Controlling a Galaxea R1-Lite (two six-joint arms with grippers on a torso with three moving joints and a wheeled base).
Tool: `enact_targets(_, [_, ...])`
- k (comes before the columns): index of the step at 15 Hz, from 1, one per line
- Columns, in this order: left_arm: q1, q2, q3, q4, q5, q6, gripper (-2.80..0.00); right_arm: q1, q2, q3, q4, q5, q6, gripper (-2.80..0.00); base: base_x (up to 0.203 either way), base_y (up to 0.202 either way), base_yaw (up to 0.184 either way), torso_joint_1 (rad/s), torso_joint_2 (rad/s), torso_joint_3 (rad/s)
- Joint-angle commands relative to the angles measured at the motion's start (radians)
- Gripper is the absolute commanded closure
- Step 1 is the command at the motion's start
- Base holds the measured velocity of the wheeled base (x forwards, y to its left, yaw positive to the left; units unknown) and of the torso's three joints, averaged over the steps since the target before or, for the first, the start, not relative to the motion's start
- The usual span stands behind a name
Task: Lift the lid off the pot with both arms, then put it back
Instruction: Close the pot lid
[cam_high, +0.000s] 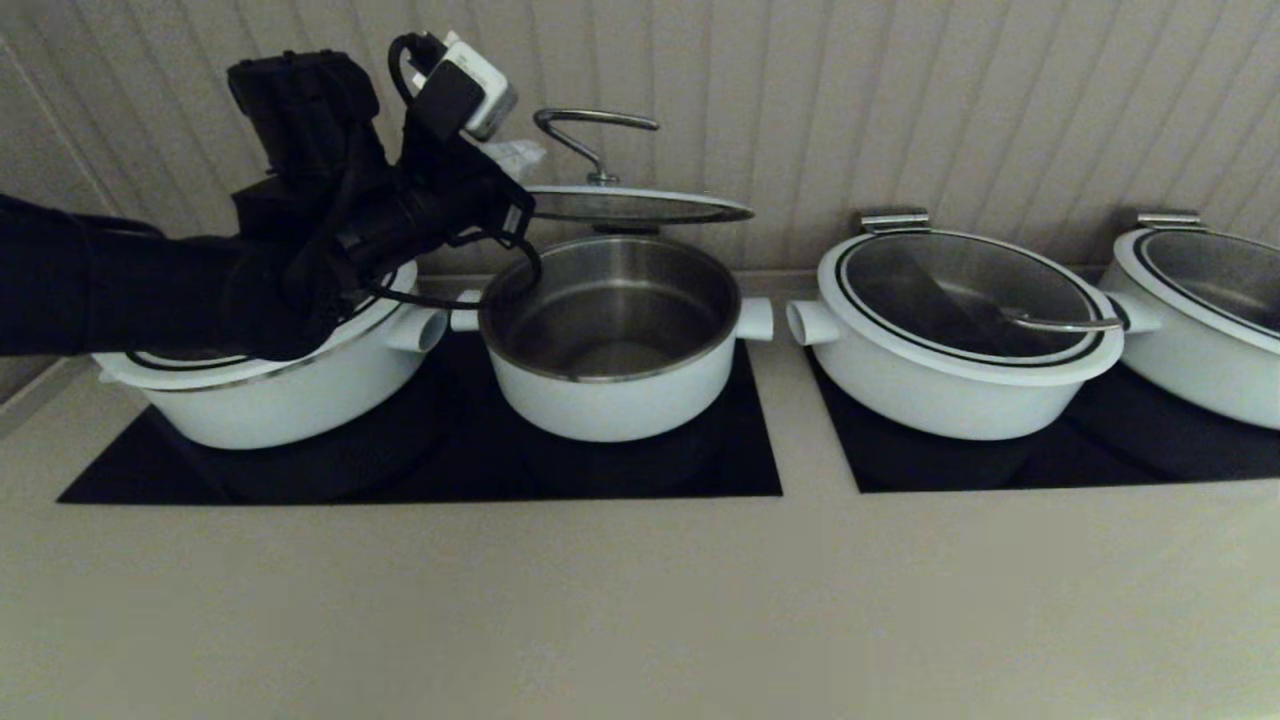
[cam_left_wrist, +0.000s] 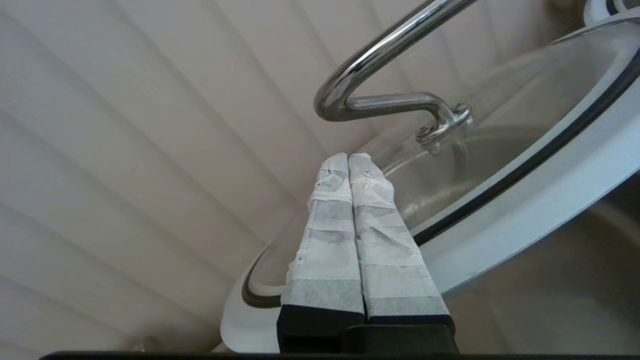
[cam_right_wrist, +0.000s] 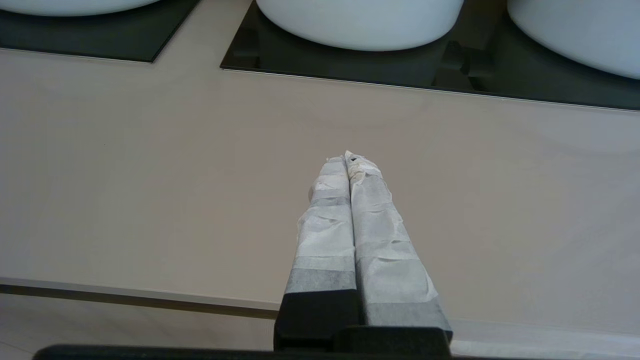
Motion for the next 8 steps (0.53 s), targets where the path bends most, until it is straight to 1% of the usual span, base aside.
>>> enact_targets(1, [0.000, 0.005, 0.012, -0.005, 0.000, 0.003, 0.00, 0.000, 0.000, 0.000, 0.000, 0.001, -0.001, 0.00, 0.000, 0.000, 0.000, 0.000, 0.00, 0.000])
enact_targets(4, [0.000, -0.003, 0.058, -0.010, -0.001, 0.004, 0.00, 0.000, 0.000, 0.000, 0.000, 0.001, -0.001, 0.00, 0.000, 0.000, 0.000, 0.000, 0.00, 0.000])
enact_targets(8, [0.001, 0.008, 0.081, -0.035, -0.001, 0.004, 0.00, 0.000, 0.000, 0.000, 0.000, 0.001, -0.001, 0.00, 0.000, 0.000, 0.000, 0.000, 0.00, 0.000])
